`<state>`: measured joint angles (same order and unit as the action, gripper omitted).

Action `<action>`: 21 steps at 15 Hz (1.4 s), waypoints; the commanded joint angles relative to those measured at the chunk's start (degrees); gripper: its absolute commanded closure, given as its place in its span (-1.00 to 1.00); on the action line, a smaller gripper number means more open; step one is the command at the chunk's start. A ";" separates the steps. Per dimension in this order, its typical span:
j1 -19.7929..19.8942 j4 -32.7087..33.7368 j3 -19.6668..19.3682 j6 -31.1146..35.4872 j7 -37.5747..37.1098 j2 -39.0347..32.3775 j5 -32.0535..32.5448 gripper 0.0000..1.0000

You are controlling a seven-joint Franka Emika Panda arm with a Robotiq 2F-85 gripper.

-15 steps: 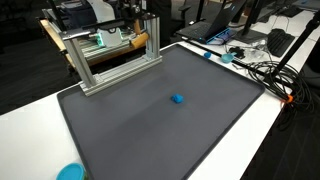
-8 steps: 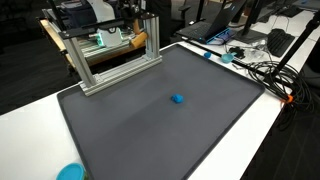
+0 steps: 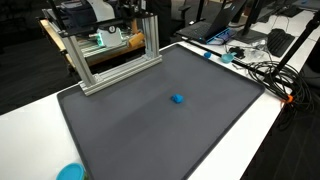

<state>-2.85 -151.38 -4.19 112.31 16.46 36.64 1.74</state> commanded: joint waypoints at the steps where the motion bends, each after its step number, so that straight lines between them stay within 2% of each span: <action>1: -0.86 -1.06 -0.59 -1.93 1.09 0.77 -1.47 0.56; 4: -0.20 -0.72 0.33 3.96 -2.22 1.54 -1.58 0.56; 7: 0.30 0.44 1.97 11.93 -7.29 -0.84 -1.31 0.56; 12: 3.03 5.75 9.58 24.51 -21.97 -11.10 3.32 0.56; 14: 5.96 11.82 13.43 24.74 -31.06 -17.39 6.95 0.56; 15: 7.24 15.95 14.76 22.56 -34.75 -21.05 8.42 0.56; 16: 8.27 18.87 15.53 20.80 -38.76 -23.48 10.50 0.56; 18: 8.11 25.26 14.71 15.22 -42.90 -28.90 10.55 0.56; 20: 4.99 31.90 11.48 8.64 -35.51 -34.11 2.12 0.56; 21: 5.13 23.80 11.73 14.30 -38.77 -28.50 6.75 0.06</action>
<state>4.08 -127.51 9.29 126.62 -22.04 8.08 8.09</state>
